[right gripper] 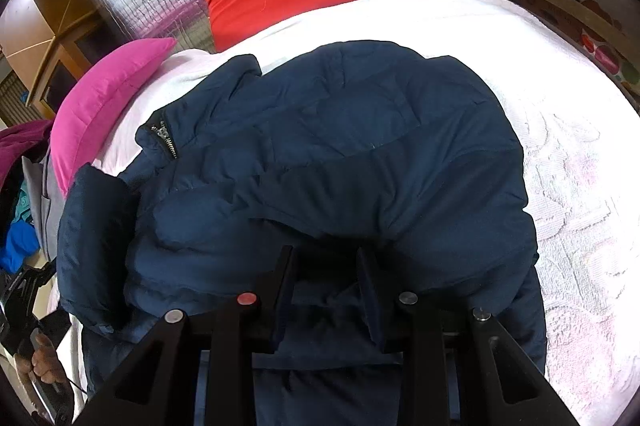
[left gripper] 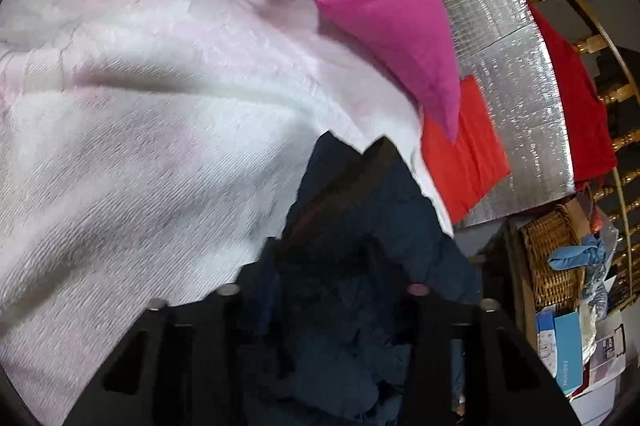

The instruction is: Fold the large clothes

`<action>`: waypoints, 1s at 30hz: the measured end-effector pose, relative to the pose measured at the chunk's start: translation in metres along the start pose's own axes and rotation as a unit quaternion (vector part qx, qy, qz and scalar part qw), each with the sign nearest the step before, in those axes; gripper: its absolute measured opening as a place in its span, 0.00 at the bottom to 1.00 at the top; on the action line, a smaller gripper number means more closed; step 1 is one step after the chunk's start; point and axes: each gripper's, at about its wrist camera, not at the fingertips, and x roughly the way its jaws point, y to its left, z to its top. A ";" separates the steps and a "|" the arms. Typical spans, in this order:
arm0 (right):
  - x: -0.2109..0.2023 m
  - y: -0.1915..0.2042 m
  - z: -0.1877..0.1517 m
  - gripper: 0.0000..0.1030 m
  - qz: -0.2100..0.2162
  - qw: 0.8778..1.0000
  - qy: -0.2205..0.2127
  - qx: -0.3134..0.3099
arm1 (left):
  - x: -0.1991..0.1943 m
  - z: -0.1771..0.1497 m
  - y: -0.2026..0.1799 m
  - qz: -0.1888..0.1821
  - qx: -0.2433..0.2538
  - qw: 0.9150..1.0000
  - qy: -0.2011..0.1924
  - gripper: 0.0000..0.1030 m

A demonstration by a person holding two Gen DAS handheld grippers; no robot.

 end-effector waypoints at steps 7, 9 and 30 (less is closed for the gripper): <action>-0.011 0.000 0.001 0.34 0.035 0.999 -0.008 0.011 | -0.006 -0.011 -0.036 -0.054 0.058 0.997 -0.003 0.17; -0.017 0.004 0.000 0.45 0.053 0.998 -0.015 0.004 | -0.004 -0.020 -0.055 -0.068 0.084 0.994 0.007 0.16; -0.030 0.124 -0.053 0.81 0.104 0.960 -0.079 -0.246 | 0.019 -0.069 -0.110 -0.058 0.185 0.979 0.055 0.15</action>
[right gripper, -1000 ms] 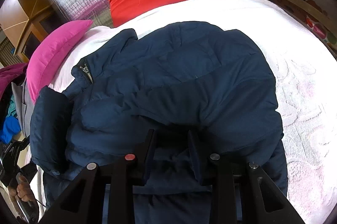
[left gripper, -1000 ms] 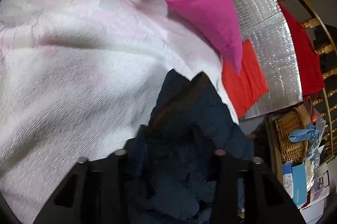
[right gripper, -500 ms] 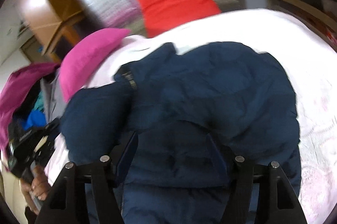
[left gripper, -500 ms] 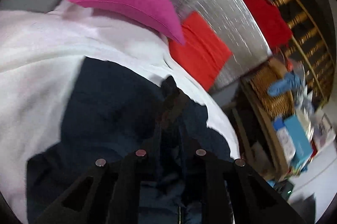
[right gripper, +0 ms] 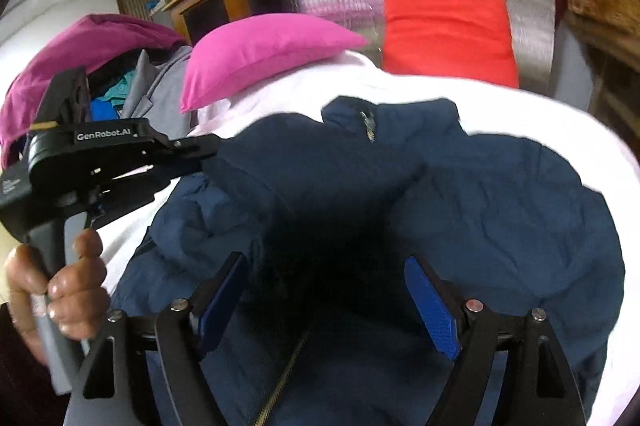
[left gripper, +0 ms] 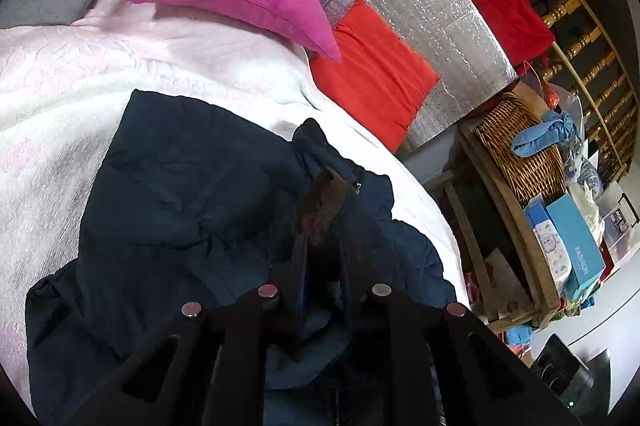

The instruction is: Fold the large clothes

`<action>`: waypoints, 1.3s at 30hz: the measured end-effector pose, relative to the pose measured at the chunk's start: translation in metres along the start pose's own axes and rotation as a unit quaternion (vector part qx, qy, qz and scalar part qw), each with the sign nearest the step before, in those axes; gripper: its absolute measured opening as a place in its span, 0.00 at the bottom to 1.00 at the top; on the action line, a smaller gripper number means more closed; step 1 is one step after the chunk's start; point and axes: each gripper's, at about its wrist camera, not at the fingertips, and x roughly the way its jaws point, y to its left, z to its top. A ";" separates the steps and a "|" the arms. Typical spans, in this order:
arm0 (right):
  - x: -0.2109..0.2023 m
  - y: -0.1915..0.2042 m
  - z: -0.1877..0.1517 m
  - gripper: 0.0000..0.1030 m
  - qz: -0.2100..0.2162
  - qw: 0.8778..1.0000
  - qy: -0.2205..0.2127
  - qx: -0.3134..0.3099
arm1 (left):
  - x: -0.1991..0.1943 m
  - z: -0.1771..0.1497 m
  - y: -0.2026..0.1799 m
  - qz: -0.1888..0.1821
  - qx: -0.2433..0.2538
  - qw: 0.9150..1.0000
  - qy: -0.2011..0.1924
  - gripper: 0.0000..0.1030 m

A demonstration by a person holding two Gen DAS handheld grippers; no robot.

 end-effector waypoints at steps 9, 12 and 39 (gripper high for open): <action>0.021 -0.045 0.006 0.80 0.007 0.988 0.020 0.153 | 0.003 0.002 0.006 0.002 -0.003 0.999 0.032 0.15; 0.024 -0.076 -0.003 0.80 0.046 0.968 0.034 0.244 | -0.003 0.005 0.011 0.017 -0.004 0.999 0.030 0.18; 0.032 -0.167 -0.071 0.80 0.292 0.759 0.031 0.581 | -0.002 0.008 0.052 0.150 -0.011 0.987 0.050 0.24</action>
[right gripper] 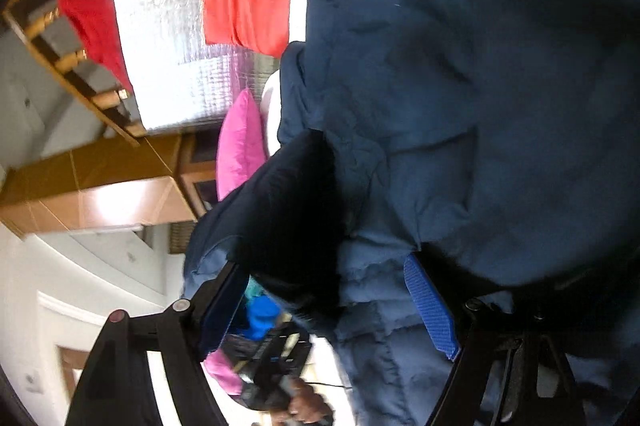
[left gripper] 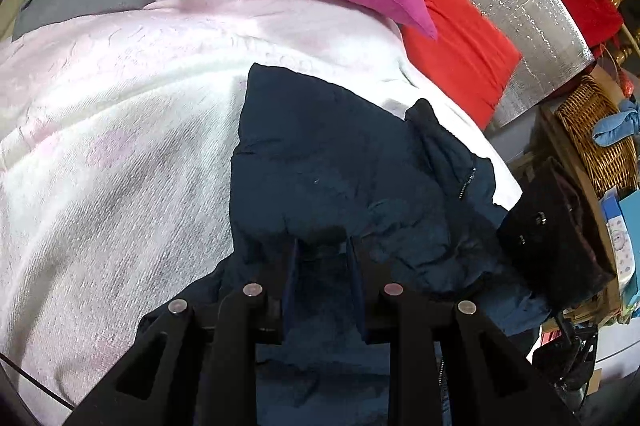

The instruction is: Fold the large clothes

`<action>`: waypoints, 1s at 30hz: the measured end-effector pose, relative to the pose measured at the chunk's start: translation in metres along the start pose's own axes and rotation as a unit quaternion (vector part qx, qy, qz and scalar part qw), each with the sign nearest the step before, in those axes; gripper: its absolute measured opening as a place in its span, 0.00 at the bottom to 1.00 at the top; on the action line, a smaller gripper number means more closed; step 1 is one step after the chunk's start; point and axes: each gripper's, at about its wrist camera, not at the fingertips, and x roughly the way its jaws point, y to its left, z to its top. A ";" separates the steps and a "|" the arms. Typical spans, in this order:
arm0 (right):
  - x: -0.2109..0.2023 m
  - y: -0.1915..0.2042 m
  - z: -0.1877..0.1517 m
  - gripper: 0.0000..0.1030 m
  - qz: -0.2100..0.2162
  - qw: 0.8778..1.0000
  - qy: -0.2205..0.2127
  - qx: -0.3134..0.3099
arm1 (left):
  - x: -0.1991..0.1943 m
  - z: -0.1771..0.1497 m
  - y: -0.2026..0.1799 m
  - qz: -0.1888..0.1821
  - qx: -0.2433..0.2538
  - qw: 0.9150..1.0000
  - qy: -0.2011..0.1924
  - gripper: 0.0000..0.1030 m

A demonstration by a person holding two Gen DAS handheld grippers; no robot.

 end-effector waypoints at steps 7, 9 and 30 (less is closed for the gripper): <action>-0.029 -0.008 0.006 0.81 0.059 0.996 -0.054 0.049 | 0.005 -0.002 0.002 0.022 0.002 1.000 0.005 0.24; -0.032 0.013 0.004 0.82 0.024 0.998 -0.057 -0.010 | 0.004 -0.002 0.002 0.023 0.000 1.000 0.004 0.24; 0.092 0.107 -0.152 0.89 -0.362 0.660 -0.081 -0.653 | -0.008 -0.003 -0.001 0.050 0.031 0.998 -0.007 0.27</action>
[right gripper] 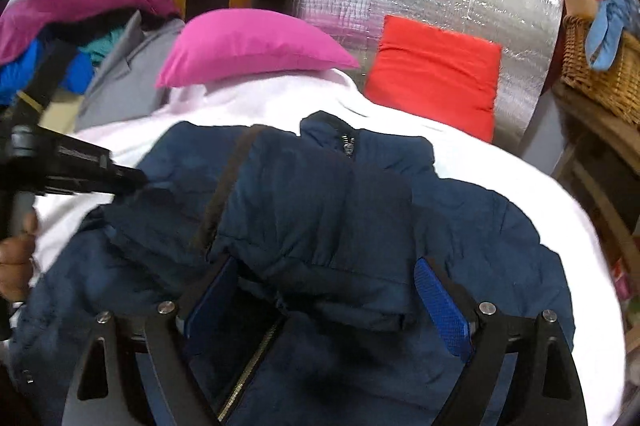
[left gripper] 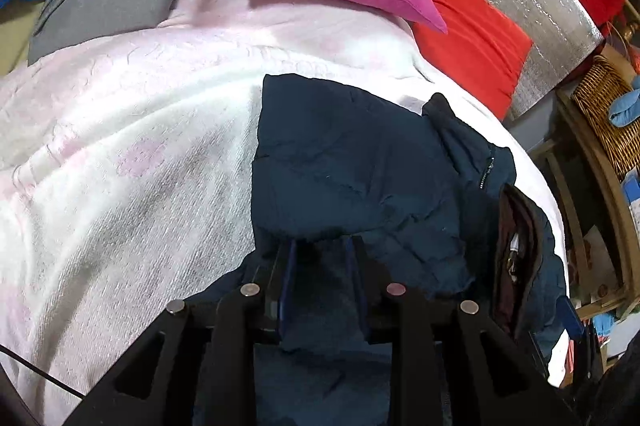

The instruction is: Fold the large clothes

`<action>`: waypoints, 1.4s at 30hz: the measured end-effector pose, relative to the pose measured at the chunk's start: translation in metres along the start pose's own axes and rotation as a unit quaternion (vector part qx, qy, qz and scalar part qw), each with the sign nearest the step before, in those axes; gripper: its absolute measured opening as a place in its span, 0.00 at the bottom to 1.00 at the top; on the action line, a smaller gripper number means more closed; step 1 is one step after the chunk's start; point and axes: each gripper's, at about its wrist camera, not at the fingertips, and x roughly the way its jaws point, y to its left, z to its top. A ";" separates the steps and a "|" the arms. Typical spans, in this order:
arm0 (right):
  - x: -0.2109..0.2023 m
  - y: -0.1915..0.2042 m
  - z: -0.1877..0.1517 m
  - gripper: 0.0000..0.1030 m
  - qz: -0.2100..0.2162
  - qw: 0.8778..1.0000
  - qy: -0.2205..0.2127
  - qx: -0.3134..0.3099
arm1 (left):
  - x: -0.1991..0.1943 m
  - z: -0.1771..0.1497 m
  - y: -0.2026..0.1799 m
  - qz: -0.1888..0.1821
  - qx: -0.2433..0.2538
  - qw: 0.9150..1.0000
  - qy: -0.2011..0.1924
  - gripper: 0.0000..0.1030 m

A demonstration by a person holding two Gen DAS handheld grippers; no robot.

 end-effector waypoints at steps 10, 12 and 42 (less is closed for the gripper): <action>-0.012 0.002 0.006 0.89 0.087 0.996 0.002 0.003 | 0.002 0.000 0.002 0.001 -0.007 1.000 0.006 0.32; -0.009 0.009 0.003 0.89 0.077 0.997 0.006 -0.016 | 0.002 0.000 0.002 0.004 -0.003 1.000 0.006 0.33; 0.040 -0.184 -0.060 0.63 0.203 0.816 0.006 0.541 | -0.001 0.000 -0.003 0.008 0.014 1.000 0.006 0.43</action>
